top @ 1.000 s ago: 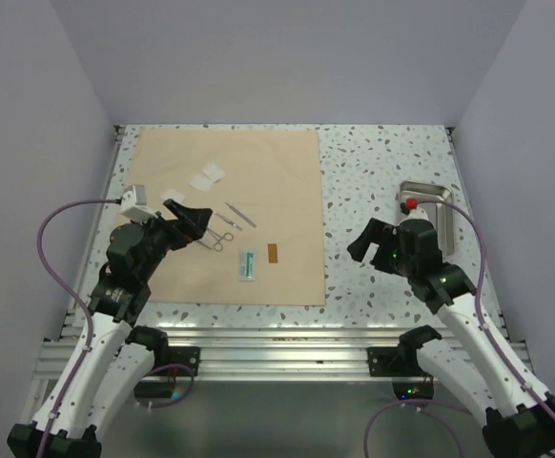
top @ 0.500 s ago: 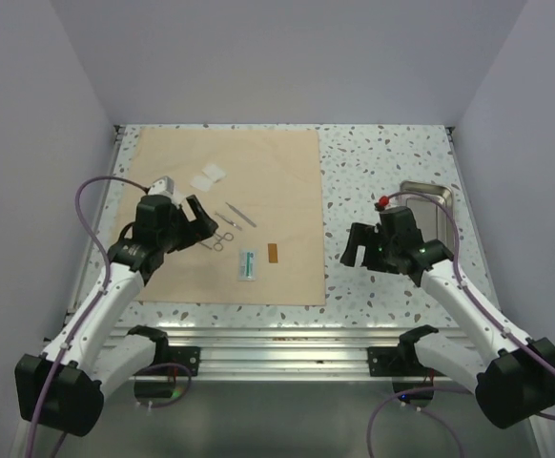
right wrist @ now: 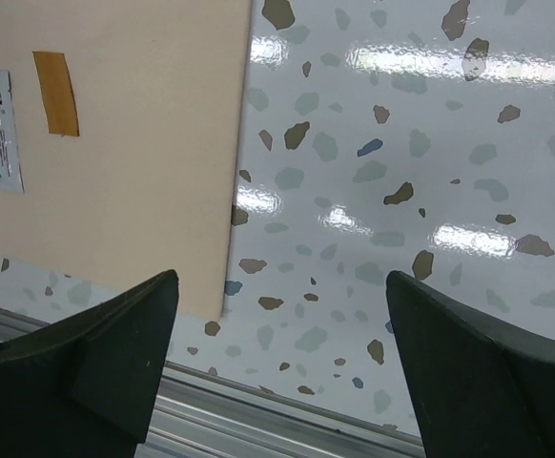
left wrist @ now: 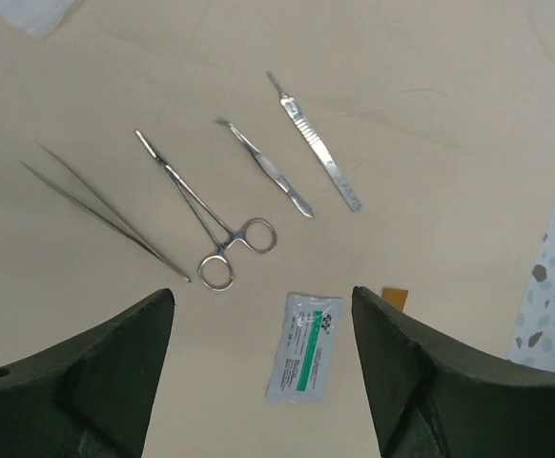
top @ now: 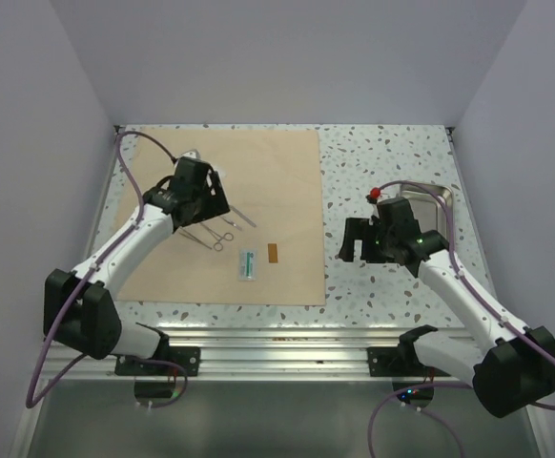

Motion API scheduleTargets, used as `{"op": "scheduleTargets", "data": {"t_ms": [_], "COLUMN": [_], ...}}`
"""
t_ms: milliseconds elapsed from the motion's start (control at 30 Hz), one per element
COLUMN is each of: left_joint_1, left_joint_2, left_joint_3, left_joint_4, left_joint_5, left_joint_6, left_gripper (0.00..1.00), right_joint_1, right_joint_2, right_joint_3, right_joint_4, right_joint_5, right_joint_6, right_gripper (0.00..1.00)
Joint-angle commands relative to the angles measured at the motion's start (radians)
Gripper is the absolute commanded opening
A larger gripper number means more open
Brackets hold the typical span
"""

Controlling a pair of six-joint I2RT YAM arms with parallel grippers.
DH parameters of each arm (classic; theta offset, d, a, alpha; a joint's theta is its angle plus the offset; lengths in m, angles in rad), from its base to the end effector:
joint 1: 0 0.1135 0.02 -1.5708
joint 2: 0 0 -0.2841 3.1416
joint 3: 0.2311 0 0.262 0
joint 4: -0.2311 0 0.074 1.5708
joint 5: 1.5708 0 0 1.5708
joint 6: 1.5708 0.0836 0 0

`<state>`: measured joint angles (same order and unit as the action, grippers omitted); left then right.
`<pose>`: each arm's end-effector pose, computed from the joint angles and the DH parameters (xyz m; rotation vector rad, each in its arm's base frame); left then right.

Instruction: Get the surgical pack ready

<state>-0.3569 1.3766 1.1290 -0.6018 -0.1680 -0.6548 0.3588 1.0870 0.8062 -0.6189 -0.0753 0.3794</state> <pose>0.3145 -0.1024 0.2705 -0.4351 2.3819 -0.2641 0.2294 0.0928 0.2287 -0.0071 2.5123 0.4043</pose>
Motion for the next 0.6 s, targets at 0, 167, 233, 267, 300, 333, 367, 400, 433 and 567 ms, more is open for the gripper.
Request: {"op": "scheduleTargets", "data": {"t_ms": [0,167,233,267,300,333,367,400,433,567], "left_joint_1": [-0.005,0.100,0.180,0.197,0.205,0.208,0.207,0.207,0.210,0.216], "left_joint_2": [0.038,0.100,0.125,0.150,0.159,0.168,0.176,0.177,0.186,0.254], "left_joint_3": [0.043,-0.003,-0.050,-0.058,-0.060,-0.064,-0.069,-0.078,-0.092,-0.084], "left_joint_4": [-0.081,-0.075,-0.017,-0.012,-0.012,-0.015,-0.012,-0.006,-0.001,-0.004], "left_joint_5": [-0.112,-0.076,0.043,0.056,0.044,0.030,0.016,-0.004,-0.014,-0.042], "left_joint_6": [-0.066,-0.144,-0.141,-0.150,-0.158,-0.166,-0.187,-0.199,-0.212,-0.250], "left_gripper": [0.80,0.78,0.74,0.71,0.69,0.69,0.69,0.69,0.68,0.65], "right_joint_1": [0.005,0.005,0.005,0.008,0.006,0.008,0.009,0.011,0.014,0.022], "right_joint_2": [-0.001,-0.006,-0.015,-0.016,-0.016,-0.016,-0.013,-0.012,-0.010,0.002], "right_joint_3": [0.033,0.025,0.019,0.013,0.011,0.011,0.008,0.005,0.004,-0.001], "right_joint_4": [0.024,0.036,0.041,0.050,0.054,0.054,0.059,0.061,0.065,0.073], "right_joint_5": [-0.046,-0.078,-0.090,-0.093,-0.104,-0.109,-0.113,-0.118,-0.129,-0.139], "right_joint_6": [-0.034,-0.036,-0.036,-0.037,-0.036,-0.036,-0.034,-0.034,-0.034,-0.031], "right_gripper": [0.93,0.92,0.92,0.92,0.92,0.92,0.92,0.92,0.92,0.92]}}
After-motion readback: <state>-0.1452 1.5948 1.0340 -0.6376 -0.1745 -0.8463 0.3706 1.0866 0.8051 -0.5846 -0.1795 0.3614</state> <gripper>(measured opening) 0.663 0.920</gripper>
